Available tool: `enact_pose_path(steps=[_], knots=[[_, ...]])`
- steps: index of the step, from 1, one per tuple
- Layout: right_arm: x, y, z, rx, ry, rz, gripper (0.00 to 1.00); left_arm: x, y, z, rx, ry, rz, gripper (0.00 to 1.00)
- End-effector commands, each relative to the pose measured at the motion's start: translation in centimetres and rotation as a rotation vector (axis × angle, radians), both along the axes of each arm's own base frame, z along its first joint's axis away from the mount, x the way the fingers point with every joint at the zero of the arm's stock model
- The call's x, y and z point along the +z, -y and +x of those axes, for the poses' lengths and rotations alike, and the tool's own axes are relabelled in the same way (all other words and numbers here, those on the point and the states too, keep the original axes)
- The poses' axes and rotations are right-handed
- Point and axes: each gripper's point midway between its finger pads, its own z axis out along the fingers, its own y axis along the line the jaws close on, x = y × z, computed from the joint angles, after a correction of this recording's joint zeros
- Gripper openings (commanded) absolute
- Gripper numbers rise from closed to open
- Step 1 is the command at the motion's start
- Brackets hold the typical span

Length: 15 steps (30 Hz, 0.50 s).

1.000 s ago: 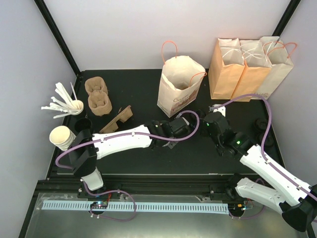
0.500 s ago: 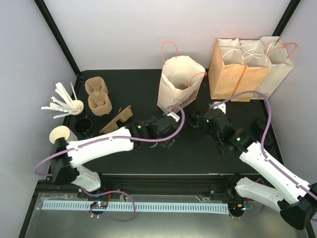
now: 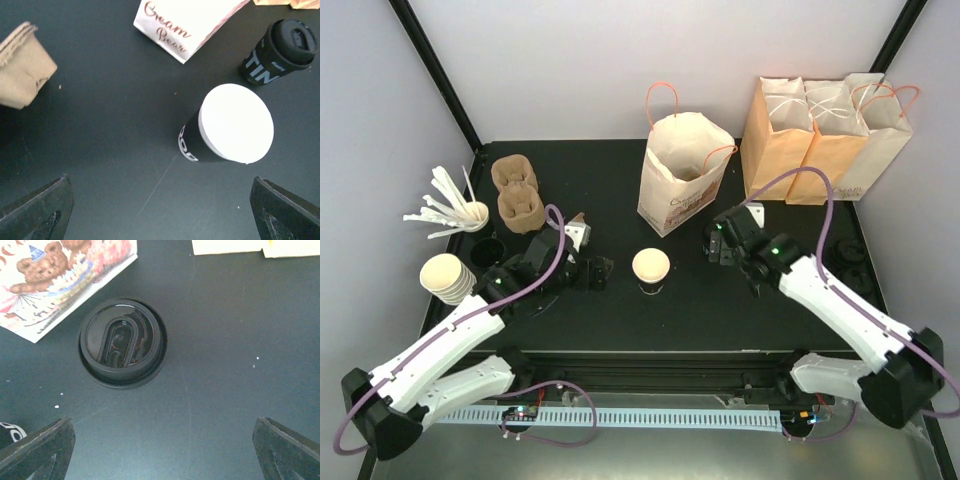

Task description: Pack the takeout coffee

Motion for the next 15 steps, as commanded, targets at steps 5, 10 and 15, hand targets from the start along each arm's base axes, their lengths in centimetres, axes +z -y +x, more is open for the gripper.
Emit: enact_pose_path(steps=[5,10,15], knots=[[-1.6,2.1,1.3,-0.178,-0.119,-0.009,1.0,-0.7,-0.1,-0.9,-0.03,-0.062,-0.071,0.99],[-0.7,8.5,2.6,-0.404,-0.057,0.086,0.98,-0.7,0.0,-1.2,-0.048,-0.068,-0.07,0.99],[-0.9,16.1,1.8,-0.719,-0.071,0.152,0.98,-0.5,0.5,-1.7,-0.101,-0.08,-0.073,0.99]])
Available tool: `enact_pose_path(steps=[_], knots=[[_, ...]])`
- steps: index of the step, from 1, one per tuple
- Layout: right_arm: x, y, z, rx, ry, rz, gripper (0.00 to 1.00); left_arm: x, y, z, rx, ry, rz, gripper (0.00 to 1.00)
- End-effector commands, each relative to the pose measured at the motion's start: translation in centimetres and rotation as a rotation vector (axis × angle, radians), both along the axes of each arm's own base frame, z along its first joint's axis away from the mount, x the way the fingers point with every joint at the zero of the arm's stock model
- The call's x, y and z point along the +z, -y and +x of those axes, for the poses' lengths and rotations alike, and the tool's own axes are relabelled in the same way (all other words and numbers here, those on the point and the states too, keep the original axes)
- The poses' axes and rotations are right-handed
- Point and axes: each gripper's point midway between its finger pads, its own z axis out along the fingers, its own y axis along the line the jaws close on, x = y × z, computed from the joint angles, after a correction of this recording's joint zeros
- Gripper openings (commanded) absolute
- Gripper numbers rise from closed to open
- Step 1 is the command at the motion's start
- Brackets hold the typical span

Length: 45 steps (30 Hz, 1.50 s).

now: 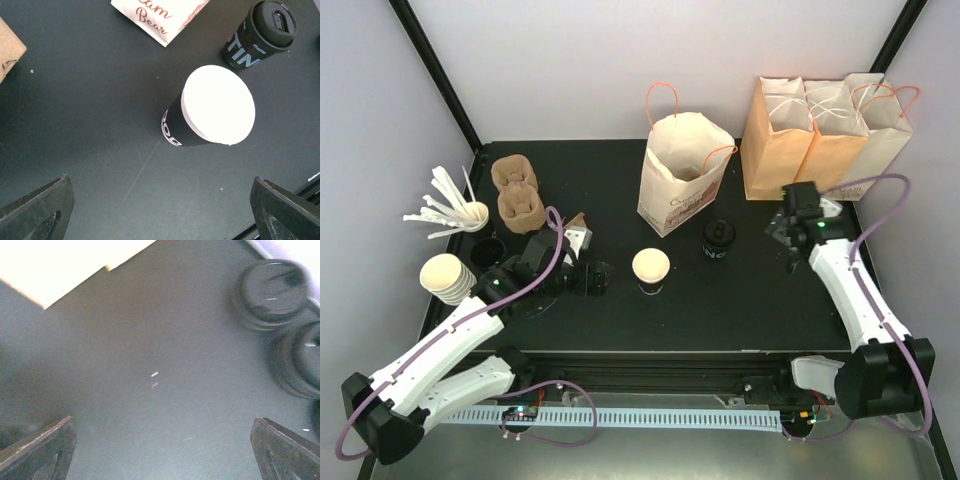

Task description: Pack the takeout coffee

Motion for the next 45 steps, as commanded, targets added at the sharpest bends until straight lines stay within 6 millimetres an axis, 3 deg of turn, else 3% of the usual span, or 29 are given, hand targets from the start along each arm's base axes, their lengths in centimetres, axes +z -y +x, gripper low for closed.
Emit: enact_pose_path(steps=[1,8,17,26,30,36,45], knots=[[-0.4,6.0,-1.0,-0.287,-0.015,0.078,0.98,0.9,0.6,-0.8,-0.071,-0.003,-0.023,0.99],[-2.7,14.3,-2.7,-0.628,-0.129,0.098,0.98,1.8,1.2,-1.4,-0.132,0.001,-0.027,0.99],[-5.3,19.5,-6.8,-0.79,-0.118,0.172,0.98,2.9,1.5,-1.9,-0.161,0.008,-0.051,0.99],[-7.7,20.2,-5.6,-0.787,-0.184,0.269,0.98,2.2,2.1,-2.0,-0.176,-0.017,-0.079,0.99],[-8.5,20.0,-5.0,-0.776,-0.203,0.305,0.88,1.5,2.0,-2.2,-0.171,-0.035,-0.073,0.99],[-9.3,19.9,-4.5,-0.769,-0.215,0.325,0.87,1.1,2.0,-2.1,-0.169,-0.038,-0.07,0.99],[-10.8,20.1,-5.1,-0.802,-0.304,0.321,0.86,1.1,2.0,-1.8,-0.165,-0.029,-0.063,0.99]])
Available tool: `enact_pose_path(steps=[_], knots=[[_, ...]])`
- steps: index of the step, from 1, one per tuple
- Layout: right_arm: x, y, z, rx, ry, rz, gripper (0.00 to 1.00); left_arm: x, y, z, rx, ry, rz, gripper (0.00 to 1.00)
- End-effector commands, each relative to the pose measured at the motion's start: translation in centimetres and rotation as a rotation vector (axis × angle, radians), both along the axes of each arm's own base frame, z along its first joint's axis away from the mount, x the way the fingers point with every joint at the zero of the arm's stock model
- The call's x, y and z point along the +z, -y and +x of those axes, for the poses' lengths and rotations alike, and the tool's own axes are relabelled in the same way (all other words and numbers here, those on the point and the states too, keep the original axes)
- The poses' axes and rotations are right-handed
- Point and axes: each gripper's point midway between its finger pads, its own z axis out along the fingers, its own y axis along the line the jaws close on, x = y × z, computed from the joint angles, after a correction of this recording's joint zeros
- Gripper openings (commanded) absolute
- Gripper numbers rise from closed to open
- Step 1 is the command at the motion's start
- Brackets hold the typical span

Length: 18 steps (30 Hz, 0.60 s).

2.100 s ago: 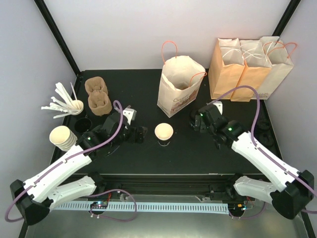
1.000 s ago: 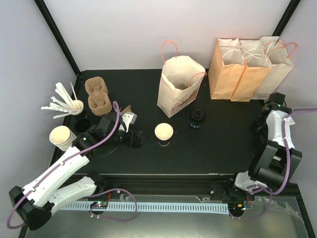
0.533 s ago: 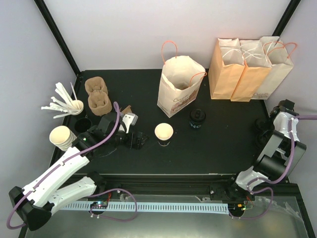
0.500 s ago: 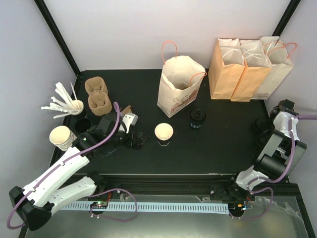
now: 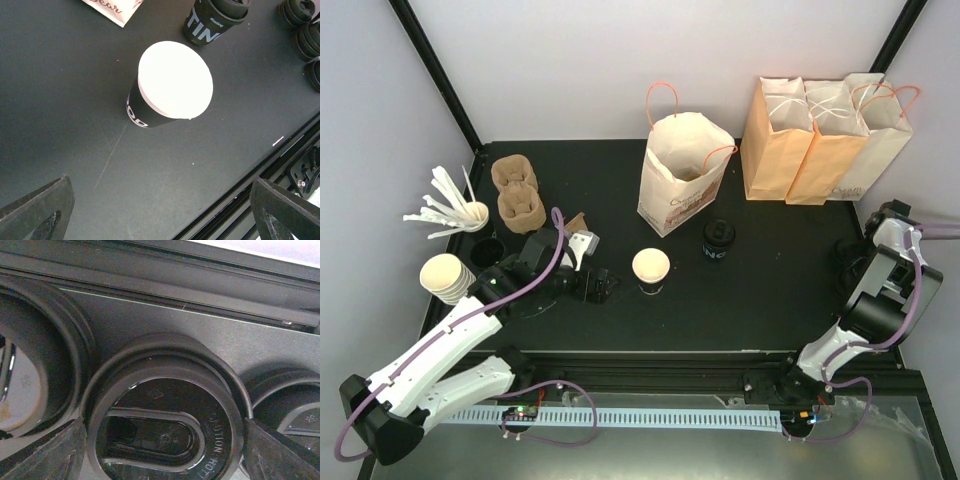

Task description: Pack the takeout coffee

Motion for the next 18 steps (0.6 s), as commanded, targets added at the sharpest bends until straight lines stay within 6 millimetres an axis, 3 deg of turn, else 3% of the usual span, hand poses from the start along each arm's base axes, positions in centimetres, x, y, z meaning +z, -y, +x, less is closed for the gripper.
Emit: enact_pose_path(steps=[1,11,18], knots=[[0.6,0.4,-0.2,-0.021,-0.003,-0.015,0.85,0.3,0.2,0.5,0.003,0.012,-0.015,0.99],[1.3,0.6,-0.5,-0.032,-0.002,-0.035,0.75,0.0,0.1,0.3,0.0,0.002,-0.003,0.99],[3.5,0.4,-0.9,-0.044,0.031,-0.064,0.74,-0.1,0.0,0.2,-0.001,0.003,0.002,0.99]])
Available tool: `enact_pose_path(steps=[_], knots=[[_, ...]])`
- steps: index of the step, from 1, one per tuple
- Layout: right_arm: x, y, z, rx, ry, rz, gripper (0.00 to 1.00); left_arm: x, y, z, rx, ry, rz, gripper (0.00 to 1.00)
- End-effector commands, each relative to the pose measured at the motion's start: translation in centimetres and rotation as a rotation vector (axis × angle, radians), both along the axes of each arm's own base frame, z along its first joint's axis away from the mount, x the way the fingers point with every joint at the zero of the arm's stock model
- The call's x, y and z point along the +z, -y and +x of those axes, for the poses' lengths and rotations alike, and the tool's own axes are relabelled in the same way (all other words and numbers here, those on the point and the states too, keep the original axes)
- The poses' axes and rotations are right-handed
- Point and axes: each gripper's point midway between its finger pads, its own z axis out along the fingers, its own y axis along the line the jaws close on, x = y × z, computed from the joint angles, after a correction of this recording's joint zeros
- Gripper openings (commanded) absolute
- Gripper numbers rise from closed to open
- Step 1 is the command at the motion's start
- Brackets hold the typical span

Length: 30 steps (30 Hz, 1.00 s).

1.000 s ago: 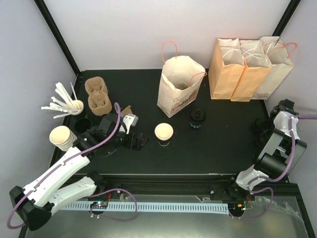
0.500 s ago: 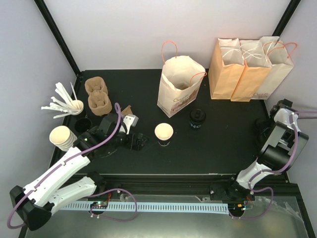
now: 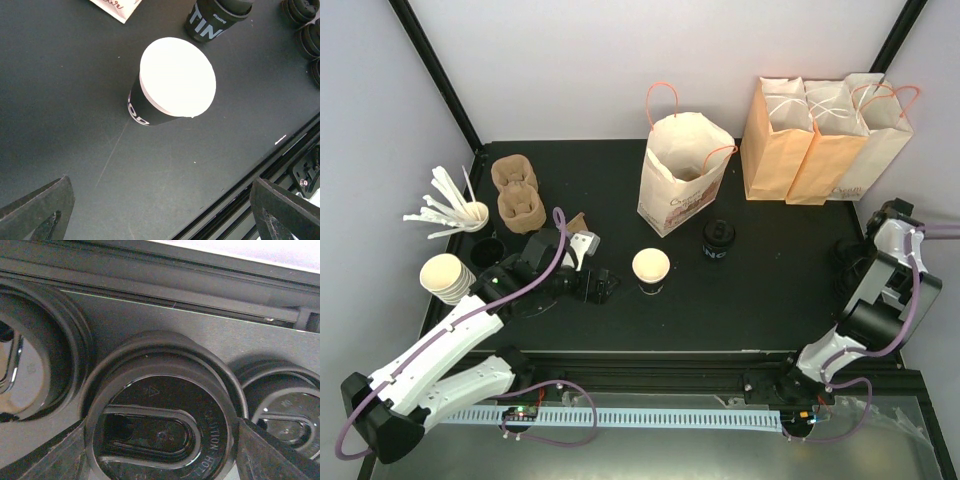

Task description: Pack the takeout coffee

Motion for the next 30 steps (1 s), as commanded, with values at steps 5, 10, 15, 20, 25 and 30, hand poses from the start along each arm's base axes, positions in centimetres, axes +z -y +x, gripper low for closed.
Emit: enact_pose_path(steps=[5,10,15,20,25,30], knots=[[5.6,0.6,-0.3,-0.027,0.089,-0.098,0.74,0.4,0.0,0.1,-0.005,0.013,-0.011,0.99],[9.6,-1.2,1.3,0.089,0.175,-0.165,0.74,0.5,-0.1,0.0,-0.004,0.02,-0.013,0.99],[15.0,-8.6,4.7,0.428,0.273,-0.237,0.74,0.7,-0.1,0.1,-0.002,0.021,-0.012,0.99],[17.8,-17.5,4.7,0.787,0.444,-0.198,0.74,1.3,-0.5,0.1,0.012,0.038,-0.013,0.99],[15.2,-26.7,2.4,1.195,0.523,-0.008,0.69,2.5,-0.6,0.3,0.025,0.076,-0.039,0.99],[12.8,-33.6,-0.4,1.489,0.494,0.101,0.69,4.3,-0.5,0.7,0.036,0.116,-0.062,0.99]])
